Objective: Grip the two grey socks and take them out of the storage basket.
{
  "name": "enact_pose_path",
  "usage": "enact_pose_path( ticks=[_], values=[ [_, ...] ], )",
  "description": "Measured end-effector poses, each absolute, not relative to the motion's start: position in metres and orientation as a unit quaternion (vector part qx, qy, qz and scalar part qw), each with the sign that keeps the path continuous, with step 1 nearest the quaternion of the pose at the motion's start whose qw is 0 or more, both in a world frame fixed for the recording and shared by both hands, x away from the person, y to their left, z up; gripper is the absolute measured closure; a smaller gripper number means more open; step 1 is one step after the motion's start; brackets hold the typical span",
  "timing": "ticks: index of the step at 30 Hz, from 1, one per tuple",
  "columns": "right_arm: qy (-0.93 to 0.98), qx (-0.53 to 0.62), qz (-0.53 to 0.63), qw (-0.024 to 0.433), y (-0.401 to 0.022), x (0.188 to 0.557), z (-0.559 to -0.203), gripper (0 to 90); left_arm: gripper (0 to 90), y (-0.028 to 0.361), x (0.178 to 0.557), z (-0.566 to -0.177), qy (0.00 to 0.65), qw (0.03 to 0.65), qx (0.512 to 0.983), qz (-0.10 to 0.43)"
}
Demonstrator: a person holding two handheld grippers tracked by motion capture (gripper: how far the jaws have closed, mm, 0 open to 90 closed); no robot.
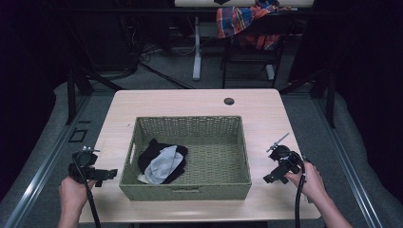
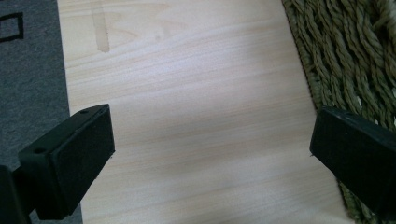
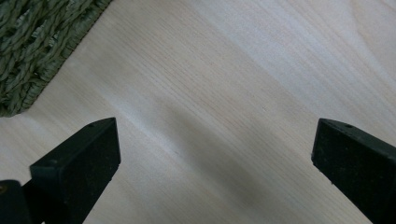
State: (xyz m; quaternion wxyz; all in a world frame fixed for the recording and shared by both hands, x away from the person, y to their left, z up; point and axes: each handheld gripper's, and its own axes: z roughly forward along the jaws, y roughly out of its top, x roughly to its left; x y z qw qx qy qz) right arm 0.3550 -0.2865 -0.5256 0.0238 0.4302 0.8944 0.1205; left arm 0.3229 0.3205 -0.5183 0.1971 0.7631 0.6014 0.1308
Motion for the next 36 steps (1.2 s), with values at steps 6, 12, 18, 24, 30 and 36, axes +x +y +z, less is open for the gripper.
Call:
enact_pose_path(
  ticks=[6, 12, 18, 24, 30, 36],
  values=[
    [0.898, 0.423, 0.114, 0.027, -0.286, 0.355, -0.524, 0.9, 0.0, 0.316, 0.324, -0.518, 0.603, 0.188, 0.763, 0.136],
    [0.895, 0.428, 0.120, 0.028, -0.282, 0.355, -0.526, 1.7, 0.0, 0.319, 0.322, -0.516, 0.608, 0.189, 0.758, 0.138],
    [0.906, 0.412, 0.095, 0.010, -0.285, 0.360, -0.525, 1.9, 0.0, 0.323, 0.320, -0.507, 0.612, 0.202, 0.749, 0.154],
    [0.892, 0.432, 0.132, 0.021, -0.275, 0.358, -0.534, 2.0, 0.0, 0.322, 0.318, -0.499, 0.605, 0.198, 0.754, 0.165],
    [0.894, 0.430, 0.127, 0.016, -0.274, 0.363, -0.535, 2.6, 0.0, 0.326, 0.322, -0.482, 0.609, 0.201, 0.746, 0.179],
    [0.891, 0.435, 0.125, 0.020, -0.275, 0.358, -0.534, 2.6, 0.0, 0.323, 0.324, -0.461, 0.603, 0.234, 0.740, 0.185]
  ],
)
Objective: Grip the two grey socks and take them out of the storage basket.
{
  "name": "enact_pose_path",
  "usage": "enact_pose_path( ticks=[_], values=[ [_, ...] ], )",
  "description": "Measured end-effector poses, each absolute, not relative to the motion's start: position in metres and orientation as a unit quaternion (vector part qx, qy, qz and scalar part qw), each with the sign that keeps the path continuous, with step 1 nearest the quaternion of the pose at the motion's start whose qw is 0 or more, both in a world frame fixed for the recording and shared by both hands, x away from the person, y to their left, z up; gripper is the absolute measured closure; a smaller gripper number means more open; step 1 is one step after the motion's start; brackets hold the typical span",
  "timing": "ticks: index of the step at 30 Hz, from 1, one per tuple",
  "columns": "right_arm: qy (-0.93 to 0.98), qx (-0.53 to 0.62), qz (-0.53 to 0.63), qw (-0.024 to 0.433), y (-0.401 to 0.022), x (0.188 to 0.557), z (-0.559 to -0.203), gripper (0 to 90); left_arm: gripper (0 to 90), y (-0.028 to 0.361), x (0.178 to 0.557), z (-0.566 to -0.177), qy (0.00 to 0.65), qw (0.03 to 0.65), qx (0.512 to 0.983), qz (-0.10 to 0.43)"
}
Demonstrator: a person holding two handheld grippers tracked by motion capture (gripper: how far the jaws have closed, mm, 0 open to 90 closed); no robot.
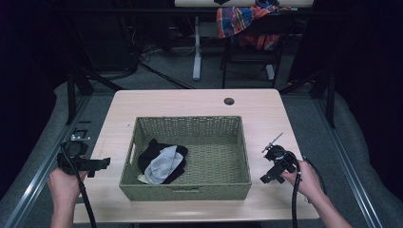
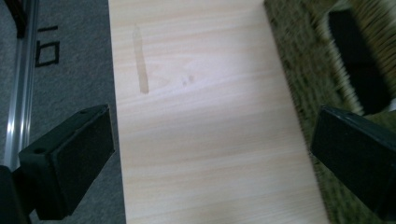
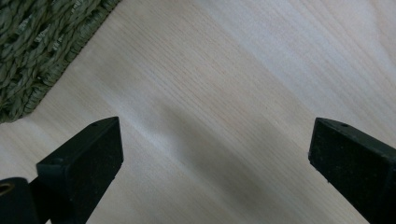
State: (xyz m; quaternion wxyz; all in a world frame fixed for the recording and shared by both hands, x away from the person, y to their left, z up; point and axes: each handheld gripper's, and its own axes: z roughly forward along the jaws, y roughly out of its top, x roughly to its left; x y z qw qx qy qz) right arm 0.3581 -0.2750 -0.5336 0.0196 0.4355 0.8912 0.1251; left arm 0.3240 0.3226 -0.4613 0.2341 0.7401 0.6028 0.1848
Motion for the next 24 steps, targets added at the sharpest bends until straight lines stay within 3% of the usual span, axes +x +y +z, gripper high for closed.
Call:
enact_pose_path(
  ticks=[11, 24],
  values=[
    [0.905, 0.417, 0.086, 0.006, -0.279, 0.363, -0.533, 2.6, 0.0, 0.279, 0.330, -0.412, 0.547, 0.294, 0.761, 0.190],
    [0.909, 0.408, 0.084, 0.009, -0.273, 0.365, -0.530, 2.6, 0.0, 0.226, 0.341, -0.404, 0.486, 0.268, 0.815, 0.167]
  ],
)
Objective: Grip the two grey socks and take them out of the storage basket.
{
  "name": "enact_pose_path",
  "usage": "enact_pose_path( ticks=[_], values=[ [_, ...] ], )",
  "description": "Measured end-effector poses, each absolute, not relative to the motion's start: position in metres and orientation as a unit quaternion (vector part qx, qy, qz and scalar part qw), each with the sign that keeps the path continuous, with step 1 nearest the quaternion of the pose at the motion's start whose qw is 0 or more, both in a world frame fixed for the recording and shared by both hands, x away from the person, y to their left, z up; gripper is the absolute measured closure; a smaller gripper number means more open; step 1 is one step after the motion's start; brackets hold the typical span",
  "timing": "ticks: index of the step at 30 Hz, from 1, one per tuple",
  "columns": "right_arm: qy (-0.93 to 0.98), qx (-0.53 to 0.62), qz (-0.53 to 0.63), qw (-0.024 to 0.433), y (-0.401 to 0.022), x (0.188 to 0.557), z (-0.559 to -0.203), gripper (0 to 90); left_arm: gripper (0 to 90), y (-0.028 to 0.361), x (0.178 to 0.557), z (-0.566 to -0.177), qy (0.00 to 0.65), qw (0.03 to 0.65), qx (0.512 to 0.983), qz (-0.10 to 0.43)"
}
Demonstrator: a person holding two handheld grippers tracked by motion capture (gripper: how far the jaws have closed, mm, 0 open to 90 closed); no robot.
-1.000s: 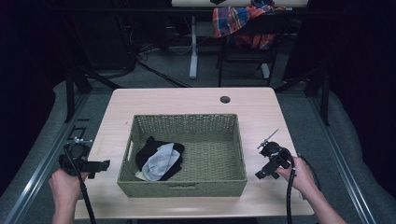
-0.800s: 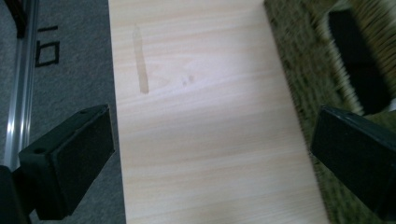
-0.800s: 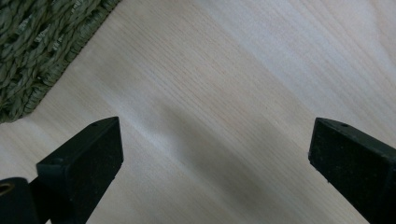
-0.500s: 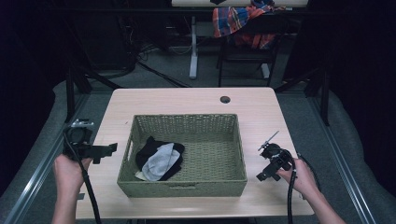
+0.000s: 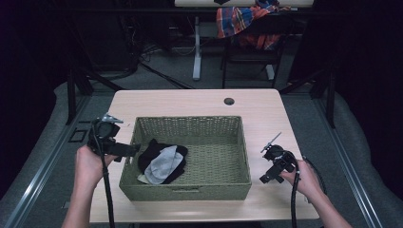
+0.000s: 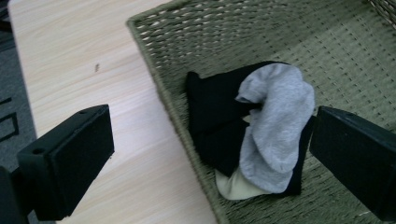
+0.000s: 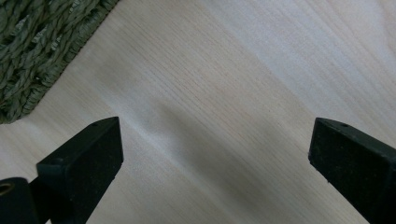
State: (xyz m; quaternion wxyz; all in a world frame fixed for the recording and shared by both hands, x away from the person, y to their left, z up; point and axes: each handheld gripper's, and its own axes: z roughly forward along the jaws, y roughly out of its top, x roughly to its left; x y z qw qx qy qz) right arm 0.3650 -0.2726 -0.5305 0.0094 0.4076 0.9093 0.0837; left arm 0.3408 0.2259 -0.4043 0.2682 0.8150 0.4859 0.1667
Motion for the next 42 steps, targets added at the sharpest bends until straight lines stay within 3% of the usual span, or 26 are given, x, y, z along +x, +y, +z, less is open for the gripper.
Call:
enact_pose_path(
  ticks=[1, 20, 33, 42],
  values=[
    [0.894, 0.431, 0.120, 0.015, -0.270, 0.361, -0.536, 2.6, 0.0, 0.223, 0.342, -0.405, 0.483, 0.267, 0.818, 0.164],
    [0.895, 0.432, 0.111, 0.012, -0.272, 0.364, -0.538, 2.8, 0.7, 0.170, 0.372, -0.434, 0.444, 0.244, 0.855, 0.110],
    [0.894, 0.433, 0.111, 0.012, -0.272, 0.364, -0.538, 2.9, 22.1, 0.157, 0.382, -0.464, 0.450, 0.188, 0.869, 0.087],
    [0.895, 0.432, 0.110, 0.013, -0.271, 0.364, -0.538, 3.0, 50.2, 0.154, 0.380, -0.478, 0.437, 0.159, 0.882, 0.072]
  ],
)
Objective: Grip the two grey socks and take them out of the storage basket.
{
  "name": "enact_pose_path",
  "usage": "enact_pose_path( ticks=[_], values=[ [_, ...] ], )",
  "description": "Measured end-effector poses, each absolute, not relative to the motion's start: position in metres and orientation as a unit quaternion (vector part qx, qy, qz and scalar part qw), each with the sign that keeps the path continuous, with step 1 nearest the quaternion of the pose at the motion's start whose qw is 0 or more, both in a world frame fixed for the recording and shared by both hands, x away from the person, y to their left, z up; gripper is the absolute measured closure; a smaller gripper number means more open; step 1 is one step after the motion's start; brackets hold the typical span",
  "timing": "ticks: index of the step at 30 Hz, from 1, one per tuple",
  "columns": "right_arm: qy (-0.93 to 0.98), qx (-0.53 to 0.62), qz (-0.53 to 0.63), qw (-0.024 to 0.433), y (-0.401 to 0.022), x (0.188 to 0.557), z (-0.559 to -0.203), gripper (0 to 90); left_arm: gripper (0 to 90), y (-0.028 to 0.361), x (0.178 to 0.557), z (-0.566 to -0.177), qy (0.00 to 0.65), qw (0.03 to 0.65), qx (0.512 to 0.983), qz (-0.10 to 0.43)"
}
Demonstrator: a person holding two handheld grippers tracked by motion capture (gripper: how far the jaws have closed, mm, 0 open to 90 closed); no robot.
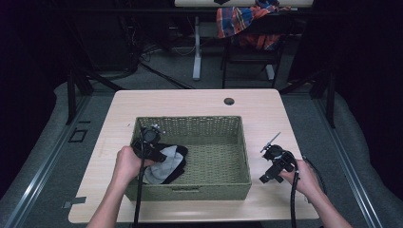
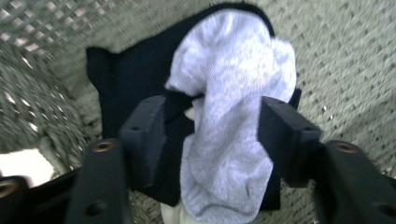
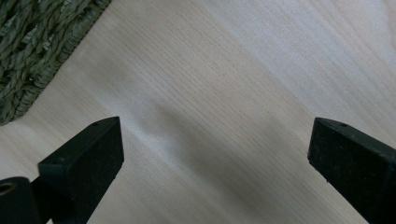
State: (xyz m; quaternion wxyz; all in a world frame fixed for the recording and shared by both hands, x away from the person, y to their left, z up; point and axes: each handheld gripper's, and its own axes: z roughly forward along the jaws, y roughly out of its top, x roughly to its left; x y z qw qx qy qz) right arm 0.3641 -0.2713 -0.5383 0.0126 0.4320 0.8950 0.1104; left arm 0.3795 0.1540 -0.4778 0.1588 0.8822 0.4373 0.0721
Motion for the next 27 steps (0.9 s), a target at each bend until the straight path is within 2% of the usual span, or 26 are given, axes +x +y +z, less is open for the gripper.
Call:
enact_pose_path(
  ticks=[2, 3, 5, 9, 15, 27],
  values=[
    [0.895, 0.432, 0.110, 0.012, -0.271, 0.364, -0.538, 3.1, 53.5, 0.154, 0.379, -0.480, 0.433, 0.149, 0.887, 0.064],
    [0.897, 0.429, 0.107, 0.011, -0.271, 0.364, -0.538, 3.2, 58.4, 0.155, 0.378, -0.482, 0.430, 0.143, 0.889, 0.062],
    [0.897, 0.429, 0.107, 0.011, -0.271, 0.364, -0.538, 3.2, 59.9, 0.155, 0.377, -0.483, 0.429, 0.141, 0.890, 0.062],
    [0.895, 0.432, 0.112, 0.009, -0.270, 0.364, -0.539, 3.4, 74.4, 0.155, 0.376, -0.485, 0.428, 0.139, 0.891, 0.059],
    [0.895, 0.432, 0.111, 0.008, -0.270, 0.364, -0.539, 3.5, 83.4, 0.156, 0.375, -0.483, 0.422, 0.142, 0.893, 0.063],
    [0.896, 0.431, 0.108, 0.010, -0.271, 0.364, -0.539, 3.6, 84.5, 0.159, 0.368, -0.468, 0.425, 0.168, 0.886, 0.080]
  ],
)
